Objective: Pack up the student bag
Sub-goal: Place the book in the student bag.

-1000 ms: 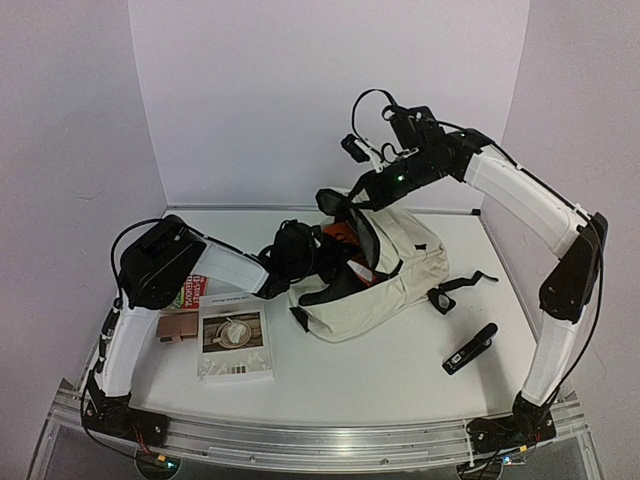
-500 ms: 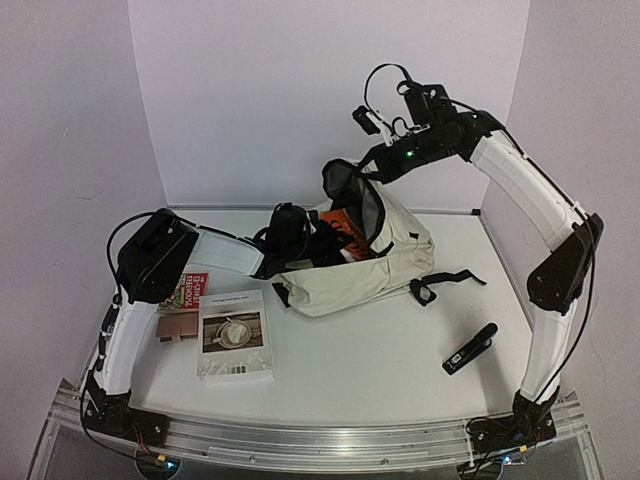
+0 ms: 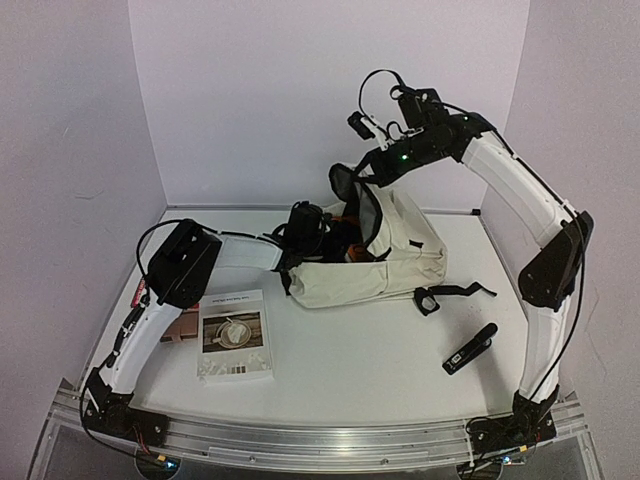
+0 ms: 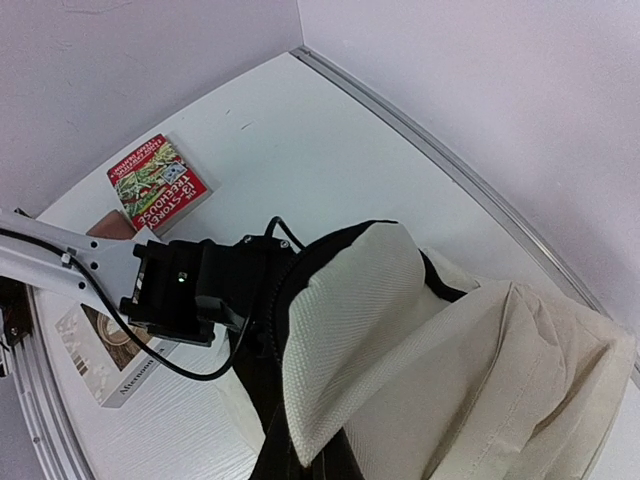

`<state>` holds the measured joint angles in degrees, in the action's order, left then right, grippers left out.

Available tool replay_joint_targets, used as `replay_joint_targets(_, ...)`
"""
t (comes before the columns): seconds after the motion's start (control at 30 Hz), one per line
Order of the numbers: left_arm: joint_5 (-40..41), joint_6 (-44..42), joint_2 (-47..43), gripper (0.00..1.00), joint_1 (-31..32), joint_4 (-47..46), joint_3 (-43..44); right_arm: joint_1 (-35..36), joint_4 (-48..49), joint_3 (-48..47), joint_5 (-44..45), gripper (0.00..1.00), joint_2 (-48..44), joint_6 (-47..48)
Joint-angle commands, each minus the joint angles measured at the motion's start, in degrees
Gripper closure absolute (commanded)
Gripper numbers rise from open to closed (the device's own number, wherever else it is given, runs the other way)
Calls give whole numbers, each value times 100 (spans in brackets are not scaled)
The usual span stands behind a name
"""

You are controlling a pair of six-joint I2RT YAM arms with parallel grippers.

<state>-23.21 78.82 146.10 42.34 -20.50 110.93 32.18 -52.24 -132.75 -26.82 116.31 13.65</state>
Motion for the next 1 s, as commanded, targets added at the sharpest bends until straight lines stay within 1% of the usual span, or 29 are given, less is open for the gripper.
replay_joint_targets(0.0,363,-653,-361,22,-77,1052,550,-85,575,-329,-143,100,-139,236)
replay_joint_targets(0.13,863,-1246,-959,3,-86,1766,179,-233,594,-123,-172,100,-141,234)
replay_joint_targets(0.2,1088,-1450,-1208,0,-85,2056,22,-275,608,-23,-184,100,-152,250)
replay_joint_targets(0.3,1300,-1640,-1439,0,-89,2390,-113,-316,609,68,-183,100,-137,235)
replay_joint_targets(0.47,1542,-1975,-1766,0,-86,2603,-291,-361,618,257,-165,100,-181,234)
replay_joint_targets(0.63,1864,-2321,-2124,0,-76,3015,-408,-394,618,516,-132,100,-250,234)
replay_joint_targets(0.73,2075,-2397,-2439,0,-90,2985,-801,-435,631,691,-145,100,-299,228)
replay_joint_targets(0.97,1887,-2541,-2762,0,-111,2640,-1526,-532,653,765,-229,100,-338,167)
